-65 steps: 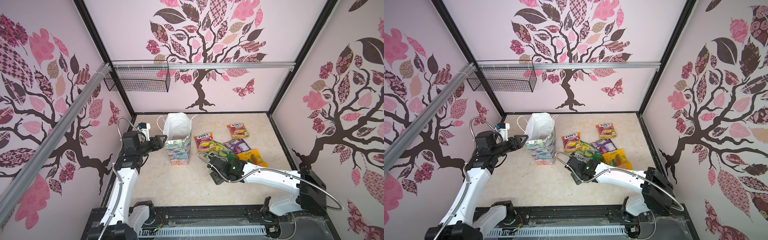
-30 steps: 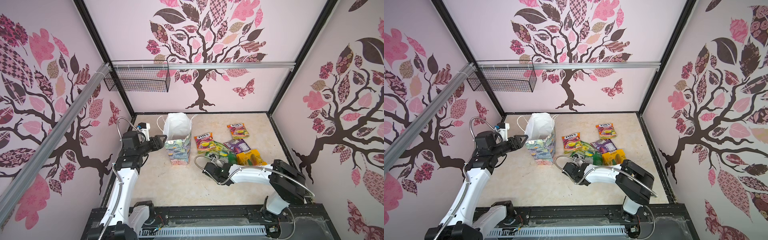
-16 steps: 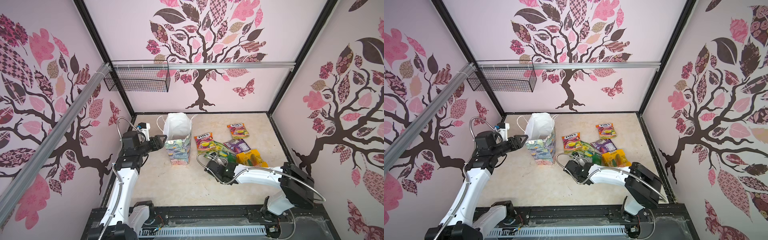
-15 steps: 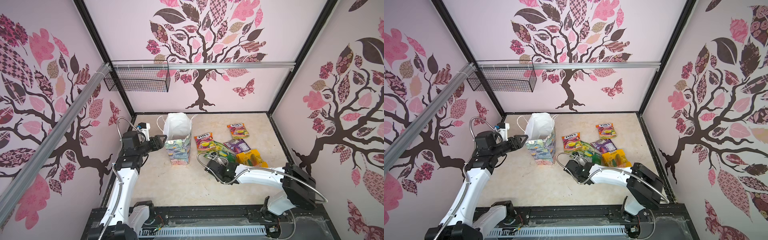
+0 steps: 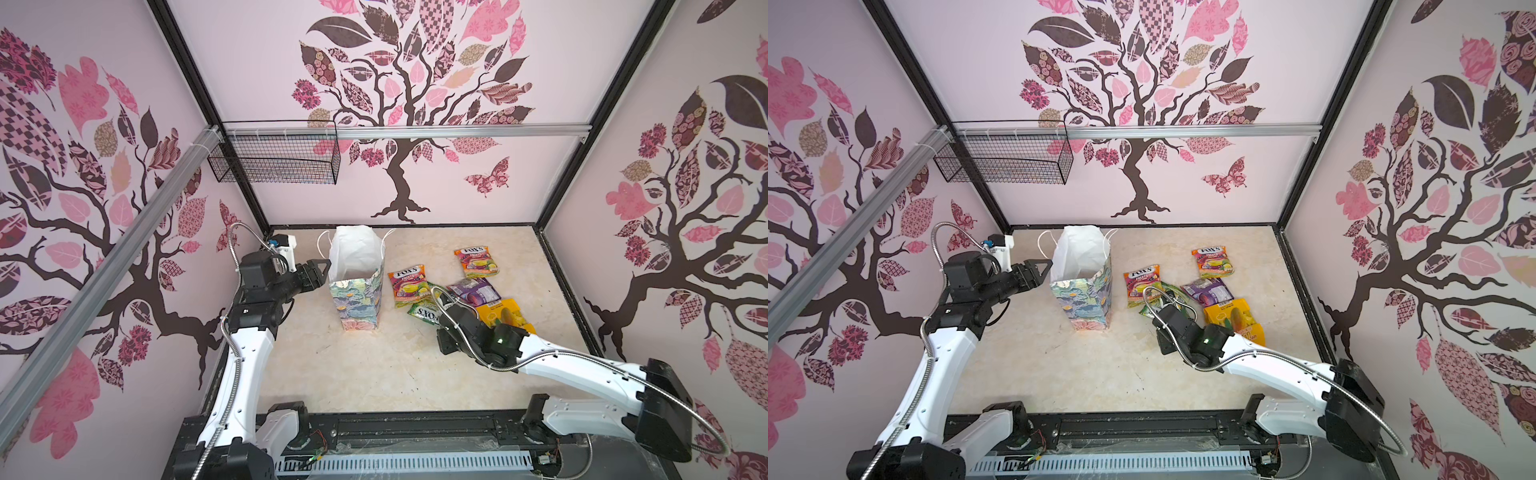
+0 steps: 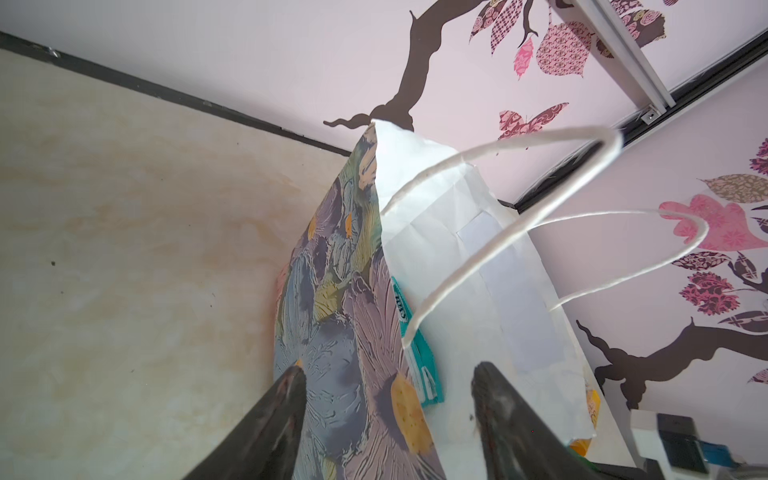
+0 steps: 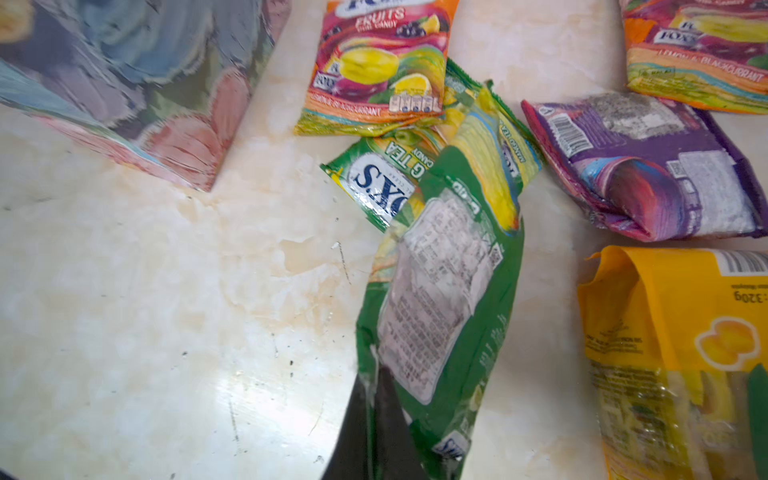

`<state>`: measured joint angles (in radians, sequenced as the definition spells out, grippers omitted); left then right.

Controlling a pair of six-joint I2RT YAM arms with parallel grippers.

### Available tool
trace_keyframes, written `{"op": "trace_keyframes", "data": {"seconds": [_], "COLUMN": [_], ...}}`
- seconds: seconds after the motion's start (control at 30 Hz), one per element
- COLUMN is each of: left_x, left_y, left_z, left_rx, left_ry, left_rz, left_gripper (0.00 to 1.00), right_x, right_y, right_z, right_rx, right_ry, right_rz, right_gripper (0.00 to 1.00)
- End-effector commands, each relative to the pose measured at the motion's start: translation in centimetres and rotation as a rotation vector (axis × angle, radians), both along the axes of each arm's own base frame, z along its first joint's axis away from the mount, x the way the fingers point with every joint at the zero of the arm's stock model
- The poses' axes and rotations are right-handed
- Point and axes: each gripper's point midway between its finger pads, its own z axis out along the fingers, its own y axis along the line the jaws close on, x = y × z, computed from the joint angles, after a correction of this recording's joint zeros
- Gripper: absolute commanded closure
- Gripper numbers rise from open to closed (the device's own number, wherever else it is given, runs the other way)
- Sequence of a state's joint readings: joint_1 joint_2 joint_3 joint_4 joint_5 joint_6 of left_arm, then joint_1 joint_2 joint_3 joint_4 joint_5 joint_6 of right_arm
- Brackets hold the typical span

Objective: Place the snacks into the paper bag
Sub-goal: 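Lift the green packet and carry it over the white bag with the right gripper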

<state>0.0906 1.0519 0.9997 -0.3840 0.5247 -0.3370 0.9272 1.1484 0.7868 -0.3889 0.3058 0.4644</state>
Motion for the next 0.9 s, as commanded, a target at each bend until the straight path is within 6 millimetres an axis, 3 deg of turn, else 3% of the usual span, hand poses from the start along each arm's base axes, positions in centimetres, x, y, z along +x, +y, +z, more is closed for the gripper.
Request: {"op": "trace_keyframes", "data": {"seconds": [0.0,0.13,0.27,0.7,0.87], "left_x": [1.0,1.7,1.6,0.5,0.5], "left_y": [0.6,1.1,1.7,-0.1,-0.3], "left_z": [3.1,3.5,2.0,2.8,2.7], "left_rx": [0.055,0.058,0.044,-0.054,-0.057], "left_ry": [-0.079,-0.089,-0.069,-0.132,-0.133], "left_rz": [0.020,0.032,0.042,-0.057,-0.065], "left_gripper": [0.31,0.30,0.32,0.31,0.31], "right_x": [0.4,0.4,0.4,-0.8,-1.0], "right_y": [1.0,1.5,2.3,6.1,7.7], "right_z": [3.1,4.2,5.9,14.6,19.8], "right_rx": [0.096,0.086,0.133,0.299,0.377], "right_ry": [-0.039,-0.040,-0.055,-0.171,-0.236], "right_rz": [0.034,0.063,0.092,0.321,0.396], "right_gripper": [1.00,1.00,1.00,1.00,1.00]}}
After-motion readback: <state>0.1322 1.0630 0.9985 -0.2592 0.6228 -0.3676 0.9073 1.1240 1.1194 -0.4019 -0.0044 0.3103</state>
